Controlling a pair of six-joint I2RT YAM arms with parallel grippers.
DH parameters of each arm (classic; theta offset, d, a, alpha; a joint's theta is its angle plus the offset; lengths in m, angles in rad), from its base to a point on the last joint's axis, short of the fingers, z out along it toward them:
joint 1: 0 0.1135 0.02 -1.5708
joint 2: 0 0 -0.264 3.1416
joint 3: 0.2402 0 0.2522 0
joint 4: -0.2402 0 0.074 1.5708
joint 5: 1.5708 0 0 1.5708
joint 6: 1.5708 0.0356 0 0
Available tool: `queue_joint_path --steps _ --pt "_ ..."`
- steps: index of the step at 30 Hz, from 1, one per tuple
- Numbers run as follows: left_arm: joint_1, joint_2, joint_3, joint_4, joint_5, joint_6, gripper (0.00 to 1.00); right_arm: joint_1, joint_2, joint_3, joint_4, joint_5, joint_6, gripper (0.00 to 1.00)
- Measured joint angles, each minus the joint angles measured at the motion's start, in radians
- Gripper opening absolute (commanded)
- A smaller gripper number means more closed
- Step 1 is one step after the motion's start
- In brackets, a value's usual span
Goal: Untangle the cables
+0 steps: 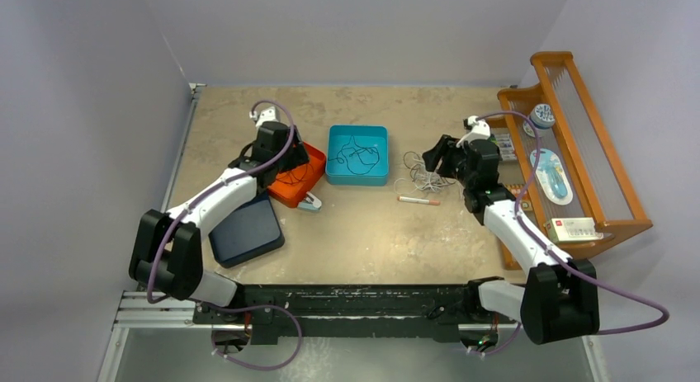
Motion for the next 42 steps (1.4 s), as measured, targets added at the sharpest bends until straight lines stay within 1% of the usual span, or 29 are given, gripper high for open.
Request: queue_joint_path --steps 9,12,15,19,22,28,35,39,42 --pt "-0.156 -0.001 0.01 0.013 -0.001 0.024 0.66 0.0 0.084 0.127 -0.177 0.107 0.027 0.67" --pt "-0.167 0.014 0.016 0.03 0.007 0.025 0.66 0.004 0.085 0.132 -0.222 0.111 0.077 0.68" --pt "-0.168 0.024 0.017 0.035 0.015 0.026 0.66 0.037 0.093 0.155 -0.269 0.147 0.148 0.69" --pt "-0.168 0.024 0.018 0.036 0.015 0.026 0.66 0.132 0.104 0.181 -0.296 0.225 0.278 0.7" --pt "-0.168 0.024 0.018 0.036 0.014 0.025 0.66 0.175 0.114 0.181 -0.312 0.272 0.382 0.72" --pt "-0.168 0.024 0.018 0.037 0.015 0.025 0.65 0.174 0.201 0.182 -0.324 0.334 0.528 0.72" --pt "-0.168 0.024 0.018 0.038 0.018 0.024 0.65 0.172 0.348 0.182 -0.31 0.311 0.582 0.67" --pt "-0.168 0.024 0.018 0.044 0.018 0.024 0.65 0.169 0.393 0.186 -0.307 0.332 0.567 0.57" --pt "-0.168 0.024 0.018 0.052 0.018 0.024 0.64 0.155 0.413 0.186 -0.294 0.357 0.528 0.46"
